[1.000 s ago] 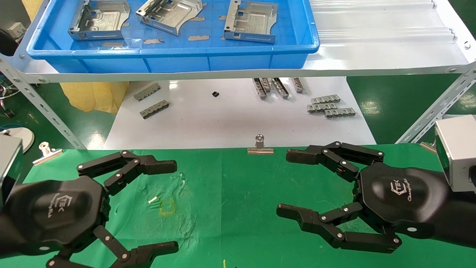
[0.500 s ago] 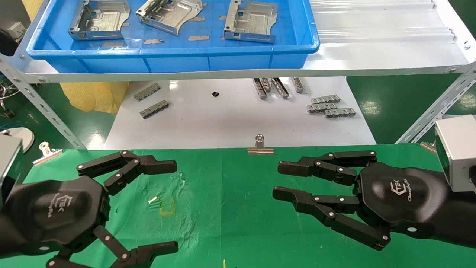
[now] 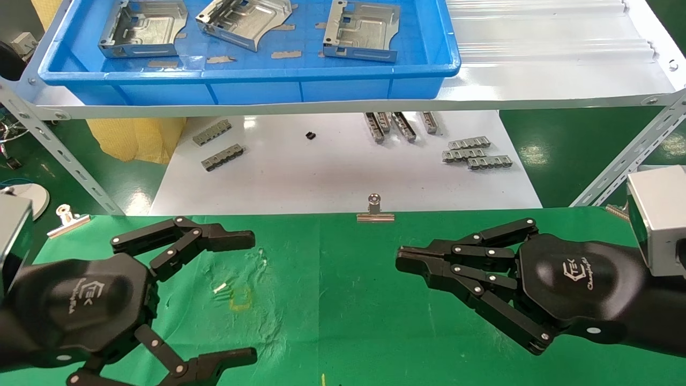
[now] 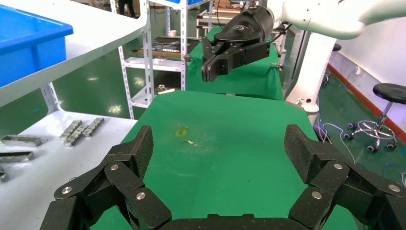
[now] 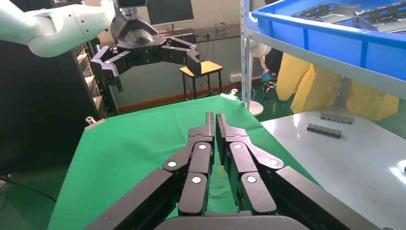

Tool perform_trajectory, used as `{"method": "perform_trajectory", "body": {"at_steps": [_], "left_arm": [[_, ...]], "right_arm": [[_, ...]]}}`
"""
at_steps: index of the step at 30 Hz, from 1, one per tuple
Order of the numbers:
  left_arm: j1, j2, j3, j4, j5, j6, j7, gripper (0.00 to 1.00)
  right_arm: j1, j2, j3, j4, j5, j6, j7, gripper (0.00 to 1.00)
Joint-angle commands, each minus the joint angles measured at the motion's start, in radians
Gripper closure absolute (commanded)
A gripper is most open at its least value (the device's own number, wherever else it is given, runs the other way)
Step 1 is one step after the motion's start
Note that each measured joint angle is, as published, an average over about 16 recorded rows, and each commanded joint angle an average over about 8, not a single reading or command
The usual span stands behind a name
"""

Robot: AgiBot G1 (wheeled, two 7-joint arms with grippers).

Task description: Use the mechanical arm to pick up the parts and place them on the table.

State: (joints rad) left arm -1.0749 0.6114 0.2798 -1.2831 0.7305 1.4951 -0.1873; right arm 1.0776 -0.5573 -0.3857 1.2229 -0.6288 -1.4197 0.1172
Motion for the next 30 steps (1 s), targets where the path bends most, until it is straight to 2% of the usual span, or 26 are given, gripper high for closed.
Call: {"method": "perform_trajectory", "body": {"at_steps": [1, 14, 19, 21, 22, 27, 29, 30], "left_arm": [[0.000, 0.000, 0.000, 0.000, 0.000, 0.000, 0.000, 0.00], [-0.002, 0.001, 0.000, -0.001, 0.000, 0.000, 0.001, 0.00], [-0.059, 0.022, 0.009, 0.009, 0.021, 0.001, -0.004, 0.00], [-0.117, 0.040, 0.020, 0.029, 0.054, -0.005, -0.009, 0.00], [-0.156, 0.052, 0.028, 0.045, 0.076, -0.009, -0.014, 0.00], [-0.393, 0.137, 0.083, 0.200, 0.215, -0.035, -0.044, 0.00], [-0.489, 0.185, 0.104, 0.298, 0.263, -0.046, -0.047, 0.00], [-0.535, 0.210, 0.115, 0.354, 0.288, -0.055, -0.043, 0.00]], "right_arm": [[0.000, 0.000, 0.000, 0.000, 0.000, 0.000, 0.000, 1.00], [0.000, 0.000, 0.000, 0.000, 0.000, 0.000, 0.000, 1.00], [0.000, 0.000, 0.000, 0.000, 0.000, 0.000, 0.000, 0.99], [0.000, 0.000, 0.000, 0.000, 0.000, 0.000, 0.000, 0.90], [0.000, 0.000, 0.000, 0.000, 0.000, 0.000, 0.000, 0.81], [0.000, 0.000, 0.000, 0.000, 0.000, 0.000, 0.000, 0.20], [0.000, 0.000, 0.000, 0.000, 0.000, 0.000, 0.000, 0.05], [0.000, 0.000, 0.000, 0.000, 0.000, 0.000, 0.000, 0.00]]}}
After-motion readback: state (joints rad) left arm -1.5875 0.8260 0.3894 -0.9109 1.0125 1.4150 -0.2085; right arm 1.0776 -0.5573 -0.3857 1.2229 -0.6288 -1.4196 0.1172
